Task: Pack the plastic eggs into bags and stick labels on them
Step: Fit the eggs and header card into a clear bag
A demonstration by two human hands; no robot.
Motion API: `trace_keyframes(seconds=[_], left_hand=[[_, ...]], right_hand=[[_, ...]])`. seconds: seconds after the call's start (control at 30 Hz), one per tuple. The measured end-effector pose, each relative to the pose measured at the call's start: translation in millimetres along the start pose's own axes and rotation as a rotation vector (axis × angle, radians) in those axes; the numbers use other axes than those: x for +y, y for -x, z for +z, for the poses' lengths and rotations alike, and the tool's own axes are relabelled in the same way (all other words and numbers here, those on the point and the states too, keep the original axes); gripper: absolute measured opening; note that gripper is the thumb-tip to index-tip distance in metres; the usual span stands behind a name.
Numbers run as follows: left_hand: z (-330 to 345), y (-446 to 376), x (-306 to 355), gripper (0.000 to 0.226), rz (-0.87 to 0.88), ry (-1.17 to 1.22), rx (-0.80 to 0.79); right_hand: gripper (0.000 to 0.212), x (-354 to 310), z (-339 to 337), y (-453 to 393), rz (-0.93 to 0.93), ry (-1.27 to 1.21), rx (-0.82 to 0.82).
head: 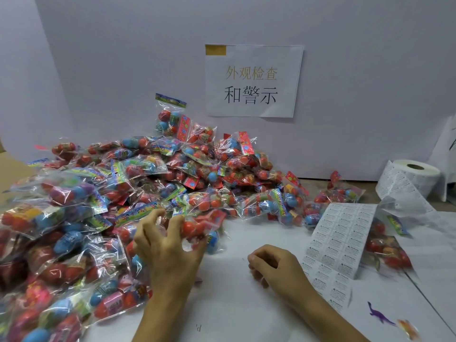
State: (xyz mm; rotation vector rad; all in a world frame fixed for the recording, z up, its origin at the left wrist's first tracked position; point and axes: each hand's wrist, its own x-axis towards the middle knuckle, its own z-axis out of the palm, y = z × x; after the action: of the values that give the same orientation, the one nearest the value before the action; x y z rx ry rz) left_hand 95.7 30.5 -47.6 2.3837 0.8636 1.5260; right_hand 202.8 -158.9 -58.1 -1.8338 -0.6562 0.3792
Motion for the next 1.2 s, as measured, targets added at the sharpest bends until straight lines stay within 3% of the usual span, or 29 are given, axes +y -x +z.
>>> trace_keyframes(seconds=[0.07,0.13,0.27,0.37,0.53,0.7,0.83,1.0,1.2], left_hand=[[-1.0,0.5,1.8,0.059,0.097,0.143,0.039],[-5.4,3.6,7.1,0.058,0.08,0.393,-0.022],[-10.1,9.6,26.2,0.058,-0.227,0.861,-0.423],[-4.8,11.4,30.3,0.052,-0.429,1.061,-0.607],[-3.6,9.3,29.1,0.066,-0.566,1.195,-0.633],[-2.4,5.6,31.6,0.049,-0.609,1.298,-0.645],[-4.8,10.1,34.0,0.036,-0.635,1.328,-0.758],[-6.6,11.5,36.3,0.028,-0.557,1.197,-0.844],[-8.5,11.4,29.4,0.057,-0.46,1.174,-0.959]], right_hand=[[0.014,-0.8,0.0,0.4,-0.002,-0.017,0.002],[0.012,-2.5,0.0,1.3,-0.012,-0.046,0.003],[0.014,-6.9,0.4,2.3,-0.043,-0.105,0.039],[0.017,-10.2,-2.6,1.1,-0.015,-0.217,0.076],[0.023,-17.7,-10.2,3.8,0.034,-0.429,0.087],[0.024,-24.2,-12.1,8.0,-0.057,-0.408,0.05],[0.048,-29.3,-15.6,13.4,-0.134,-0.333,-0.058],[0.029,-29.4,-17.6,13.0,-0.082,-0.232,-0.101],[0.029,-27.9,-17.0,11.1,0.023,-0.386,-0.098]])
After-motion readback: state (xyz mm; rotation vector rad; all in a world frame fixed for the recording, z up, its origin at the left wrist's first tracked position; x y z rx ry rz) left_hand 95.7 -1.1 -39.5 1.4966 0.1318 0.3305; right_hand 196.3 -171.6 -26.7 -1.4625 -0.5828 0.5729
